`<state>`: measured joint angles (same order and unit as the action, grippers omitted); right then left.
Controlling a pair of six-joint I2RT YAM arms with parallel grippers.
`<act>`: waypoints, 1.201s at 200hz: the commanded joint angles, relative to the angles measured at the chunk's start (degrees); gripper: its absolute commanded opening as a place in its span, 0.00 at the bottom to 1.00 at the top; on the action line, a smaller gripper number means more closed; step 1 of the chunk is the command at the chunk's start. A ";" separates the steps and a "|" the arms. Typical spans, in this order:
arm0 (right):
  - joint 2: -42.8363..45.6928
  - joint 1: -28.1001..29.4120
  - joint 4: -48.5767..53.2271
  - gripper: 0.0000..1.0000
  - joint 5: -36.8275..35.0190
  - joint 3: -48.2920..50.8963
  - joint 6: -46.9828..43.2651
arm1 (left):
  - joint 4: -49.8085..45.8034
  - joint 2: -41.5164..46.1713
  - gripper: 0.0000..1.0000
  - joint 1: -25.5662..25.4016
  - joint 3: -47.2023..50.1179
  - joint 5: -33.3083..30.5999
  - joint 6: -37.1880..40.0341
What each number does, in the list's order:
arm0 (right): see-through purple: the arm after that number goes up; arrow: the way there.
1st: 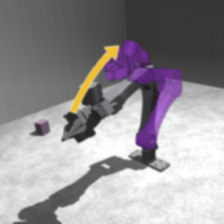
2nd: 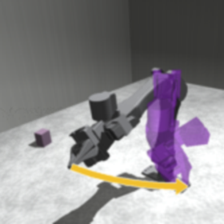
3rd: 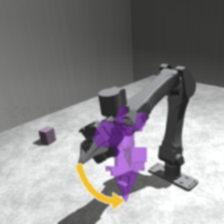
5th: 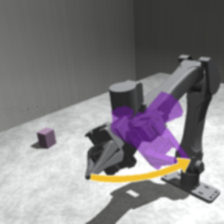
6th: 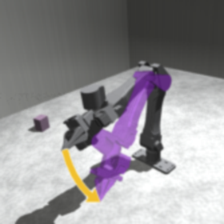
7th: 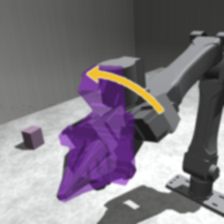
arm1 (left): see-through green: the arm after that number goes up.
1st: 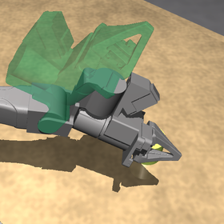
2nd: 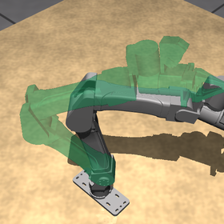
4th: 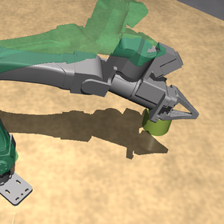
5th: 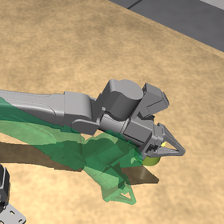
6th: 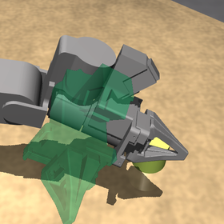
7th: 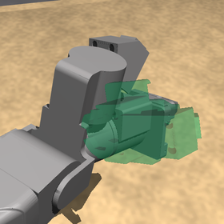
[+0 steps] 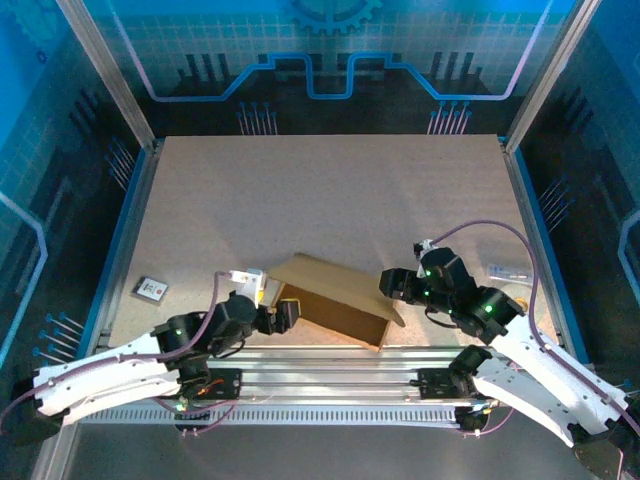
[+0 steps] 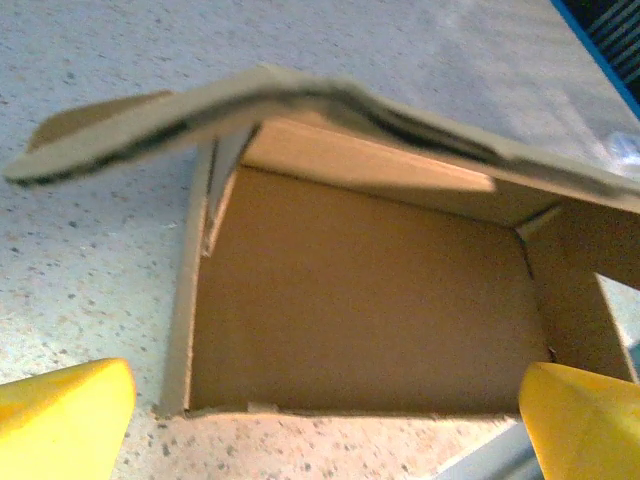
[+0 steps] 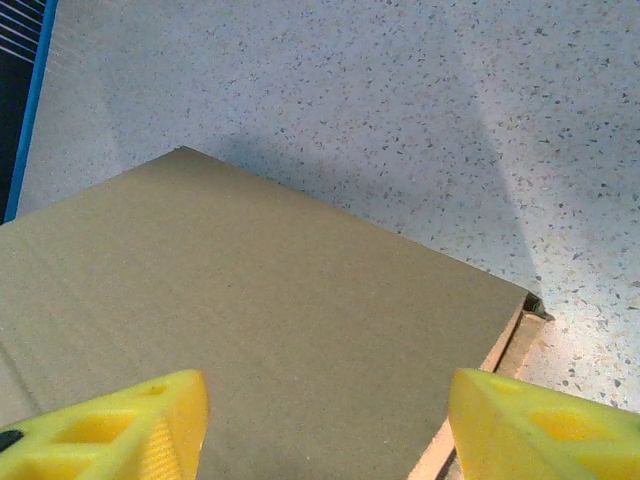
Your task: Fold the paper box
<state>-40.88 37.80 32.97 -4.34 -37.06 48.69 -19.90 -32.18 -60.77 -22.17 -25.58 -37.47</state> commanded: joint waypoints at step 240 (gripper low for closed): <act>-0.70 -4.32 5.80 0.75 5.14 -1.13 -3.95 | -22.55 -30.47 0.99 29.41 -46.41 41.32 21.86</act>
<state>-41.65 34.30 33.91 0.93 -36.75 45.41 -37.78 -59.33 -34.02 -65.93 11.79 -17.78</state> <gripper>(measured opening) 0.746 0.994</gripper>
